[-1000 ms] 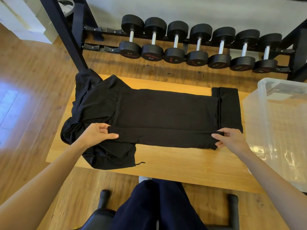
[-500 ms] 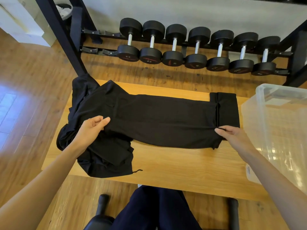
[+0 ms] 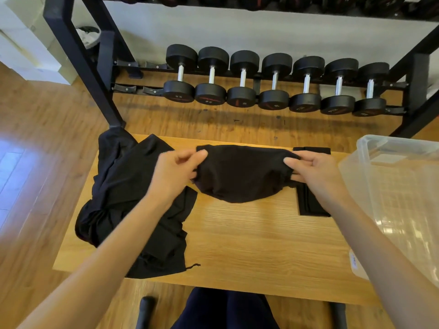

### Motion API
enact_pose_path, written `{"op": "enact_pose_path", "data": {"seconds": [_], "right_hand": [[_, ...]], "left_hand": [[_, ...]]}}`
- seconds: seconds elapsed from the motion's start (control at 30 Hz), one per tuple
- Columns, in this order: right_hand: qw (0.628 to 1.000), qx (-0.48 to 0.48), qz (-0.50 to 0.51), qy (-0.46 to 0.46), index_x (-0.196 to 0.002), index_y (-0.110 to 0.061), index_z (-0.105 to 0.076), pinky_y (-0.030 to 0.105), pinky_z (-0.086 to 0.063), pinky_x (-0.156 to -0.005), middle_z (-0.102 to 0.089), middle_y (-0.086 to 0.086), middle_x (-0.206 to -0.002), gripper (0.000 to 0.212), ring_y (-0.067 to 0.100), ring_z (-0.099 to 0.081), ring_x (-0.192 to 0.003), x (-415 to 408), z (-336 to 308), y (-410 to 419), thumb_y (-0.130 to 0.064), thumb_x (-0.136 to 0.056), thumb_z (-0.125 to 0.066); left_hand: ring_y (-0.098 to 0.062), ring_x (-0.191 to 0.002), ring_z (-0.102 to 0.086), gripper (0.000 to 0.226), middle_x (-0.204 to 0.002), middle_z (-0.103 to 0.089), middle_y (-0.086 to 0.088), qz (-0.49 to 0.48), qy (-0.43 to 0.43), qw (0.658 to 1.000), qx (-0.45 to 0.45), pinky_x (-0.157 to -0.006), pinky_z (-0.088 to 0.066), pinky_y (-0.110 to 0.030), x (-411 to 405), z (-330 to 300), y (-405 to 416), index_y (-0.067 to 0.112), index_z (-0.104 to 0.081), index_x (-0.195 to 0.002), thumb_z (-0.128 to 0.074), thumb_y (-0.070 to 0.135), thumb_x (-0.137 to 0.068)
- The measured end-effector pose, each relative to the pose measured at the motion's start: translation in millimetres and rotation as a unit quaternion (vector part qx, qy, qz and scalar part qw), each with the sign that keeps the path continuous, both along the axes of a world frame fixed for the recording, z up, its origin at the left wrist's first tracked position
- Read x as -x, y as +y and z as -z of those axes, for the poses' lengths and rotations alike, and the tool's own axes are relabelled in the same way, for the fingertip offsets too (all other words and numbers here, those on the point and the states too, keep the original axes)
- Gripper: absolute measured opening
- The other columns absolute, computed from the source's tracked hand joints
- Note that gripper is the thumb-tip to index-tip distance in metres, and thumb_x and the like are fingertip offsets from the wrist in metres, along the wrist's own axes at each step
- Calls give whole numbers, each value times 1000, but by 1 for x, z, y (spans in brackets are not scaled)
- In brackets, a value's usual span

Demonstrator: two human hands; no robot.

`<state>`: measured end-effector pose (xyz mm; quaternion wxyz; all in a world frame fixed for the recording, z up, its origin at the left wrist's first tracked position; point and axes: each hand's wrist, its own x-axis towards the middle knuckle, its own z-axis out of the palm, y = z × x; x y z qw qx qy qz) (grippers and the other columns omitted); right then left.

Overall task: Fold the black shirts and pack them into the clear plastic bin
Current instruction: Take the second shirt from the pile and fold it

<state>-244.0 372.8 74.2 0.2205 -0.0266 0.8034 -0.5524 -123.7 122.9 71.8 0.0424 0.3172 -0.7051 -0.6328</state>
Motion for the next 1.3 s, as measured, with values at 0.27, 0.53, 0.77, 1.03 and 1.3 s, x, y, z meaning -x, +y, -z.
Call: {"op": "enact_pose_path", "data": {"seconds": [0.27,0.53,0.77,1.03,1.3], "right_hand": [[1000,-22,-3,19,-97,-19,-68,22,-58,-71,-74,-4,-82,8,5,-71,-80,-37,33,-35,-15,-90,-66],[998,-43,1,42,-112,-15,-72,23,-56,-82,-75,-6,-93,22,-1,-68,-88,-57,45,-42,-17,-92,-64],[999,21,28,-11,-109,-19,-73,26,-56,-85,-75,-6,-93,20,3,-68,-94,-61,45,-47,-18,-95,-59],[998,24,66,3,-99,-23,-72,20,-55,-73,-75,-4,-81,14,4,-71,-80,-57,51,-46,-14,-88,-69],[999,6,32,15,-110,-11,-72,10,-50,-73,-75,-4,-87,23,0,-69,-84,-54,48,-36,-12,-87,-70]], "left_hand": [[2,-84,-68,26,-90,-73,8,12,1,1000,23,-77,-55,-16,12,36,77,13,-71,-112,-72,21,-87],[5,-86,-66,15,-93,-69,10,-47,31,998,37,-72,-50,-8,3,48,107,21,-71,-98,-73,14,-85],[-1,-91,-64,18,-96,-67,5,-46,62,996,40,-75,-51,-13,5,55,112,14,-74,-105,-69,10,-88],[-8,-91,-71,20,-98,-72,-1,-33,61,996,-61,-82,-57,-24,3,58,105,13,-57,-114,-59,9,-95],[-6,-98,-55,27,-117,-51,3,186,-10,952,242,-86,-50,-25,70,96,30,24,-62,-117,-48,9,-100]]}}
